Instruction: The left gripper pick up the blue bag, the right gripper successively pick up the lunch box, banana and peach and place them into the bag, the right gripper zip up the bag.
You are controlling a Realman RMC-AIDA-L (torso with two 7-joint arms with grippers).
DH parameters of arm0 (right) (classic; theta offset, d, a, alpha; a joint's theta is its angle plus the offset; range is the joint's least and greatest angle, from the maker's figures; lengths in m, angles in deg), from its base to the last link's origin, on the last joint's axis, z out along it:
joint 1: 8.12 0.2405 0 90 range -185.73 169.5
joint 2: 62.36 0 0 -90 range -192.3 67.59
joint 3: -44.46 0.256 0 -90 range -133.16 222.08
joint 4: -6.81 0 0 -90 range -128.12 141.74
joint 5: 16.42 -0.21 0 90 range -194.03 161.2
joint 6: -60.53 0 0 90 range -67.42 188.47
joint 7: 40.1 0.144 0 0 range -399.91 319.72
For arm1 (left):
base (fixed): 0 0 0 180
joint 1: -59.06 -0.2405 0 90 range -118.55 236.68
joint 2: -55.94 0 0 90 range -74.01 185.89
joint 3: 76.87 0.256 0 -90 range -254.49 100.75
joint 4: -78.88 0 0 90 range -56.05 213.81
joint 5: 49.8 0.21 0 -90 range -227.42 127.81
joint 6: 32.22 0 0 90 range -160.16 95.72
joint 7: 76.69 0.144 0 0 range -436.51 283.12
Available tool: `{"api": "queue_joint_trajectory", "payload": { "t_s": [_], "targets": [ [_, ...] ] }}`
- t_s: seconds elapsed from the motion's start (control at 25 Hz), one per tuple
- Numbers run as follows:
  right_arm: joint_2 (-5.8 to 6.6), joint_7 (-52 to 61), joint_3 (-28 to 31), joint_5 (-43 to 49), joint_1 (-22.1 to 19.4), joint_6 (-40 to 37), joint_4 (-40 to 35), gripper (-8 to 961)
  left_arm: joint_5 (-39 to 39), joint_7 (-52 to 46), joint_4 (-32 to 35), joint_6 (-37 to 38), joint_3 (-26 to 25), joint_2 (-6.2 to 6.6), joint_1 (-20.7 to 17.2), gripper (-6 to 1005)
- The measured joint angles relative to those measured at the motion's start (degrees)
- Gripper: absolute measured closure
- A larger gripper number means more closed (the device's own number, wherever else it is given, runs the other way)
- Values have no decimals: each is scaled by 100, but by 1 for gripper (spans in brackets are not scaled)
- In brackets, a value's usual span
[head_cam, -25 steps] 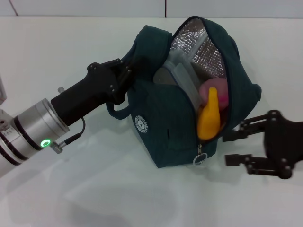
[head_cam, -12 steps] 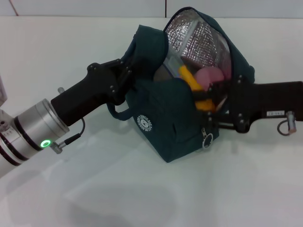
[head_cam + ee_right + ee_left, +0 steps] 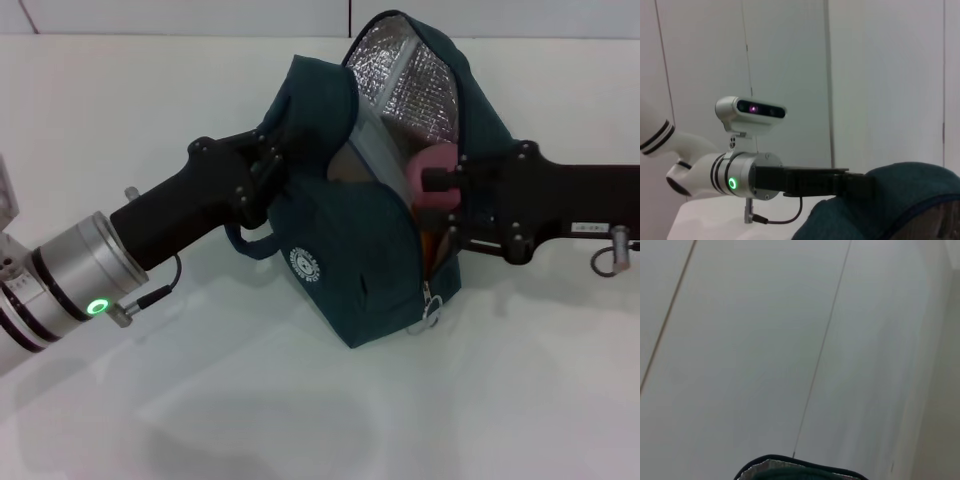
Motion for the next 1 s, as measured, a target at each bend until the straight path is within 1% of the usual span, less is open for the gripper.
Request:
{"api": "queue_joint_trajectory", "payload": {
  "t_s": [0.24, 0.4, 0.48, 0.56, 0.6, 0.64, 0.68, 0.8, 0.88, 1.0],
  "targets": [
    [-15, -97, -241, -36, 24, 350, -42, 563, 0, 24, 0, 39, 53, 0, 11, 924],
    [-16, -396, -273, -490, -29, 465, 31, 563, -1, 31, 11, 42, 91, -1, 13, 922],
    [22, -525, -178, -794, -195, 210, -20, 563, -12, 32, 10, 43, 93, 3, 10, 921],
    [59, -542, 31, -858, -359, -142, -128, 563, -23, 33, 11, 43, 94, 8, -2, 920],
    [59, -542, 31, -858, -359, -142, -128, 563, -25, 33, 16, 43, 94, 9, -9, 920],
    [85, -541, 198, -827, -462, -426, -188, 564, -26, 33, 20, 43, 94, 9, -11, 920],
    [167, -541, 523, -668, -599, -985, -225, 564, -30, 34, 21, 43, 94, 9, -11, 919],
    [288, -542, 932, -118, -702, -1665, -173, 564, -42, 40, 28, 36, 93, 9, -12, 918],
    [293, -545, 1097, 269, -752, -1775, -116, 564, -45, 72, 30, 24, 90, 8, -7, 917],
    [189, -555, 1194, 805, -841, -1562, -98, 565, -73, 158, 32, 12, 70, 1, 1, 916]
  ]
}}
